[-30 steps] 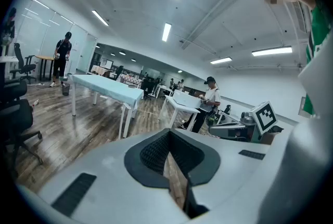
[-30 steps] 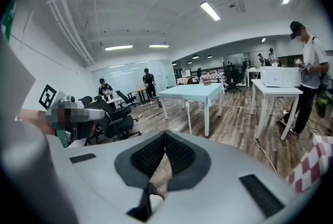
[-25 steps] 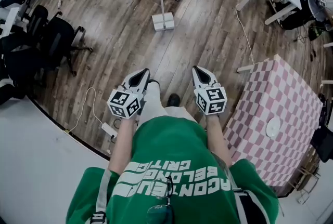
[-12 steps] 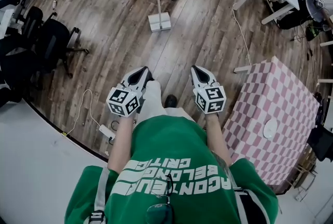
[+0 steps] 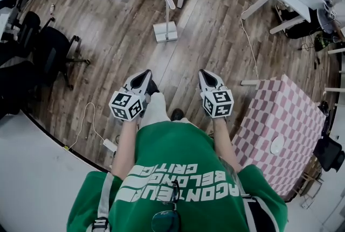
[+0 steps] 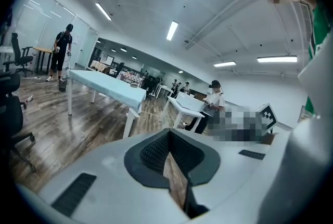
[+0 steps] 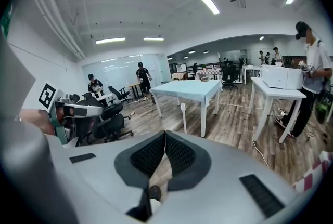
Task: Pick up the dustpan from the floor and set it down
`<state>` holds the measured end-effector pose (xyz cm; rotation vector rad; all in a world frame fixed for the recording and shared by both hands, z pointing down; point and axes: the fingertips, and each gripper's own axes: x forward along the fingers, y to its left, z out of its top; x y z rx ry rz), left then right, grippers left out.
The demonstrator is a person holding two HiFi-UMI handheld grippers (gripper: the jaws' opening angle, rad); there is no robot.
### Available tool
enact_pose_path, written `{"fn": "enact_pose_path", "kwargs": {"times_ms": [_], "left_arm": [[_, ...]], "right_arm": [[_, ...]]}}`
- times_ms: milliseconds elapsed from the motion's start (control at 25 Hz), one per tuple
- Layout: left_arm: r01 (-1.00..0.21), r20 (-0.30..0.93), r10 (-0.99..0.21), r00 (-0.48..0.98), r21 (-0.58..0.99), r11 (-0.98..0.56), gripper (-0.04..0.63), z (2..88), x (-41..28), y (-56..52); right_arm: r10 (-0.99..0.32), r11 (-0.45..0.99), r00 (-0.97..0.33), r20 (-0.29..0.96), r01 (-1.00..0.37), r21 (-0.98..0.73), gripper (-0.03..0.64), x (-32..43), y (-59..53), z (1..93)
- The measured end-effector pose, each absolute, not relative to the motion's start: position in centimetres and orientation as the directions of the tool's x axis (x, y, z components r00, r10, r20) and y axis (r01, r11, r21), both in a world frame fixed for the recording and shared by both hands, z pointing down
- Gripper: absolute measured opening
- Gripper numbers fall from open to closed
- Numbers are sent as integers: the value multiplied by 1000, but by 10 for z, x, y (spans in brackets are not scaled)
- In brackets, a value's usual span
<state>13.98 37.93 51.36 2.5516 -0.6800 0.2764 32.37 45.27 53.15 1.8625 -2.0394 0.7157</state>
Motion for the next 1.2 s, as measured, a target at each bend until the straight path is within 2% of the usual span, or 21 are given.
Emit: {"fn": "enact_pose_path", "kwargs": {"times_ms": [440, 720, 1200], "left_arm": [[-511, 262, -439, 860, 409, -756, -7, 506, 102, 241], [-513, 274, -434, 858, 409, -755, -8, 509, 76, 194], [-512, 299, -420, 857, 401, -760, -6, 522, 87, 128]], "right_arm": [[-813, 57, -106, 573, -993, -103, 9, 305, 320, 527], [-798, 29, -72, 599, -996, -81, 9, 296, 279, 536], [-792, -30, -33, 610, -995, -93, 9, 330, 210, 561]]}}
